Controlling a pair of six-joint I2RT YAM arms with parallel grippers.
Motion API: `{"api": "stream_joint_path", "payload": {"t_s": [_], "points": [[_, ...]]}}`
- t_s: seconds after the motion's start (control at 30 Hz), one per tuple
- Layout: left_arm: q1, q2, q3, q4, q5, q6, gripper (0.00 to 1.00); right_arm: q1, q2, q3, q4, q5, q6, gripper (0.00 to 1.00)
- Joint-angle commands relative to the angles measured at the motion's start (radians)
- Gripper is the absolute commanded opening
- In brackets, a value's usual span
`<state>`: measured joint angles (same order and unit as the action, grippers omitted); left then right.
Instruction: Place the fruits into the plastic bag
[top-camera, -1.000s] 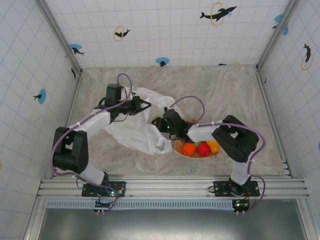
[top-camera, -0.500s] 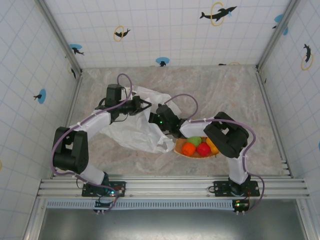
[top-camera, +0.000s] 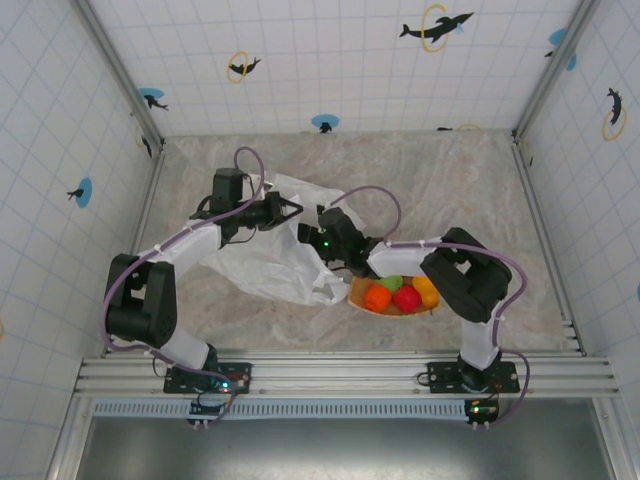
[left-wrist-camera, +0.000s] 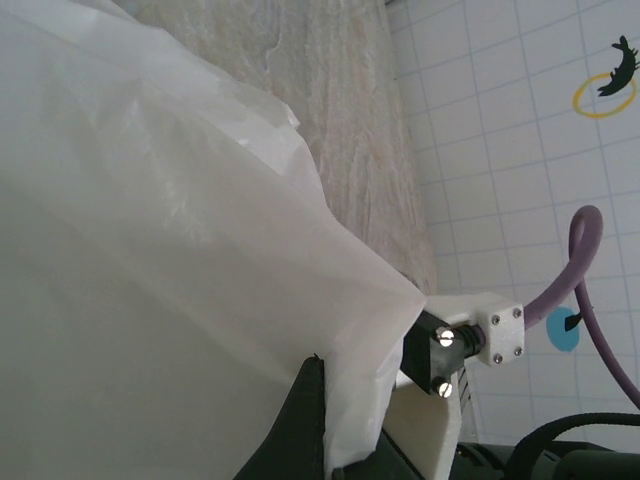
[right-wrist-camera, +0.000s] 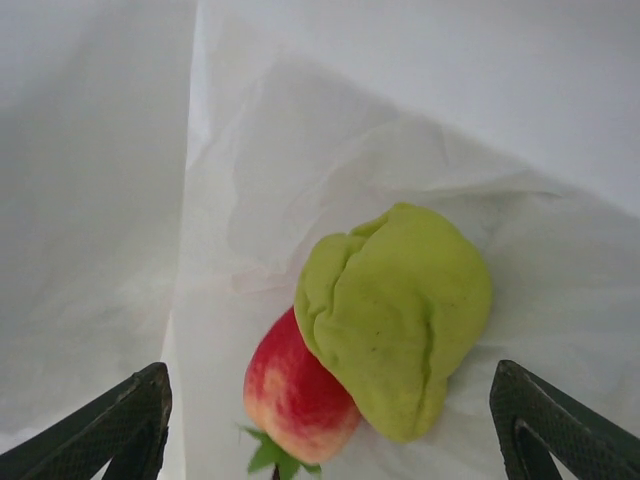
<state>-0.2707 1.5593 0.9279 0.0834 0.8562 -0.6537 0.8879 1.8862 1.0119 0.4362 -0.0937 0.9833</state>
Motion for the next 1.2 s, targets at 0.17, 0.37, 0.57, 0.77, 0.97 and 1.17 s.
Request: {"api": "stream_joint_path", "payload": {"t_s": [0.17, 0.37, 0.57, 0.77, 0.97, 1.17], "points": [[0.003, -0.024, 0.006, -0.029, -0.015, 0.051, 0.0, 0.002, -0.152, -0.073, -0.16, 0.065, -0.216, 0.82], [0.007, -0.02, 0.01, -0.061, -0.047, 0.095, 0.0, 0.032, -0.246, -0.092, -0.327, 0.163, -0.387, 0.81], [0.016, -0.016, 0.007, -0.077, -0.069, 0.12, 0.0, 0.043, -0.347, -0.1, -0.507, 0.264, -0.549, 0.82], [0.021, -0.012, -0.001, -0.075, -0.082, 0.121, 0.0, 0.043, -0.436, -0.094, -0.618, 0.289, -0.666, 0.82], [0.021, -0.007, -0.003, -0.071, -0.083, 0.119, 0.0, 0.045, -0.514, -0.074, -0.725, 0.309, -0.736, 0.81], [0.021, -0.002, -0.003, -0.074, -0.083, 0.115, 0.0, 0.049, -0.565, -0.022, -0.912, 0.39, -0.778, 0.81]]}}
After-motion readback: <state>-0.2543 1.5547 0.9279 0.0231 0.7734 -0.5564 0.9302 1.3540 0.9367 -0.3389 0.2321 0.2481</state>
